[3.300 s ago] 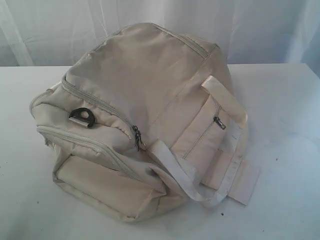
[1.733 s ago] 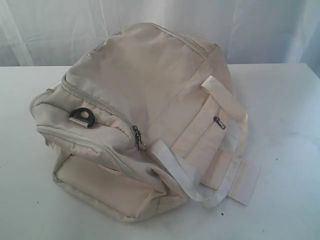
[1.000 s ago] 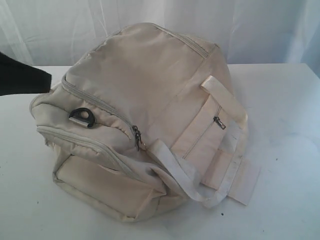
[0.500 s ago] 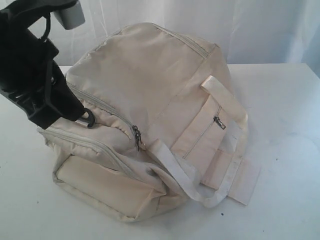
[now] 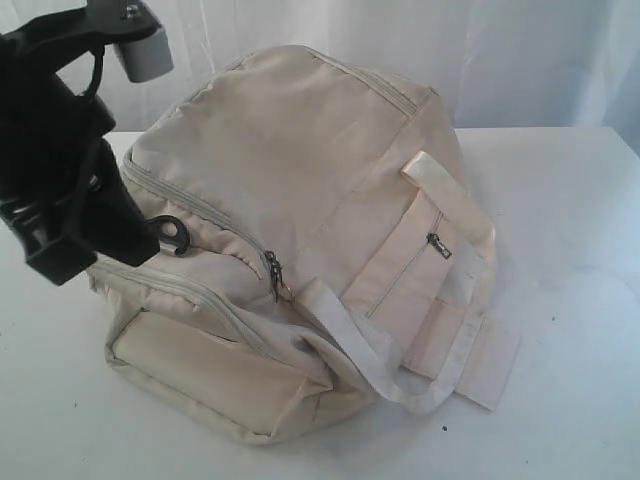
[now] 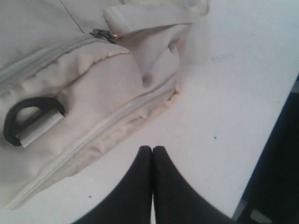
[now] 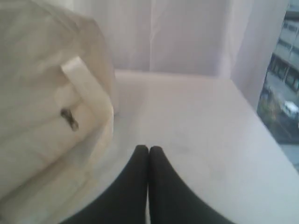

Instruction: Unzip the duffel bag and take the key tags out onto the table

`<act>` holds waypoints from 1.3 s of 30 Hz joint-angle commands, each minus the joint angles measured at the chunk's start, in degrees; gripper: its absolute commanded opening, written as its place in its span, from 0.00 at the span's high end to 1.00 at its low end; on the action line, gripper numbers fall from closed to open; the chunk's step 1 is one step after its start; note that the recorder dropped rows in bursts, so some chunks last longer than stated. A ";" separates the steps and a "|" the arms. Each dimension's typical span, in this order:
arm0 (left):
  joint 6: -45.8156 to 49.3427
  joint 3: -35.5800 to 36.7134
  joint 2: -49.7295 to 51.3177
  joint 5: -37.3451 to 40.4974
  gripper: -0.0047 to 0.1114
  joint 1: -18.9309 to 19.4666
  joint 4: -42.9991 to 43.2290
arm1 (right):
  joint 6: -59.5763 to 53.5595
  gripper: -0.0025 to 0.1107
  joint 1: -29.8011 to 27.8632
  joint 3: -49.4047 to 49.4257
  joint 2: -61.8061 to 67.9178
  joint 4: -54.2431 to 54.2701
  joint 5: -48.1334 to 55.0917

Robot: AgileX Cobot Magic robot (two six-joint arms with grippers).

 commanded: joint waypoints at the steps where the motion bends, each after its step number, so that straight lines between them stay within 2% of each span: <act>1: 3.03 -0.27 -1.72 4.15 0.96 -0.17 -0.71 | 4.09 0.98 -0.06 0.08 -0.34 -0.13 -21.21; 5: 3.03 -0.18 -3.29 4.15 0.96 -0.17 -0.71 | 8.73 0.98 -0.06 0.08 -0.34 0.00 -42.66; 8: 3.03 0.35 -4.70 4.48 0.96 -0.17 -0.71 | 9.83 0.98 -0.06 0.08 -0.34 0.00 -53.79; 9: 3.03 0.91 -5.28 4.48 0.96 -0.17 -0.71 | 10.26 0.98 -0.06 0.08 -0.34 0.26 -54.73; 11: 3.51 1.96 -6.57 4.18 0.96 -0.17 -0.41 | 17.92 0.98 -0.06 -1.30 -0.34 3.97 -47.29; 13: 3.83 3.33 -7.97 2.02 0.96 -0.17 -0.29 | 28.12 0.98 -0.06 -5.08 -0.25 5.02 -28.96; 15: 3.83 4.44 -9.02 -0.15 0.96 -0.17 -0.29 | 27.49 0.98 -0.06 -8.93 3.36 4.31 -16.85; 20: 3.83 6.49 -10.41 -4.62 0.96 -0.17 -0.42 | 21.86 0.98 0.19 -21.29 20.70 4.31 -5.52; 23: 3.83 7.67 -10.41 -7.29 0.96 -0.17 -0.53 | 13.27 0.98 2.24 -31.49 33.25 6.01 8.15; 25: 3.83 8.45 -10.41 -8.52 0.96 -0.17 -0.53 | 5.32 0.98 4.16 -37.99 41.74 11.41 17.28; 30: 3.83 9.16 -10.41 -10.67 0.96 -0.17 -0.53 | -32.25 0.98 9.09 -51.38 59.84 39.43 37.85; 33: 3.83 9.16 -10.41 -10.91 0.96 -0.17 -0.53 | -45.89 0.98 11.56 -54.61 67.71 50.62 42.21; 39: 3.83 9.16 -10.41 -10.91 0.96 -0.17 -0.53 | -52.60 0.98 16.92 -56.86 78.45 50.59 39.41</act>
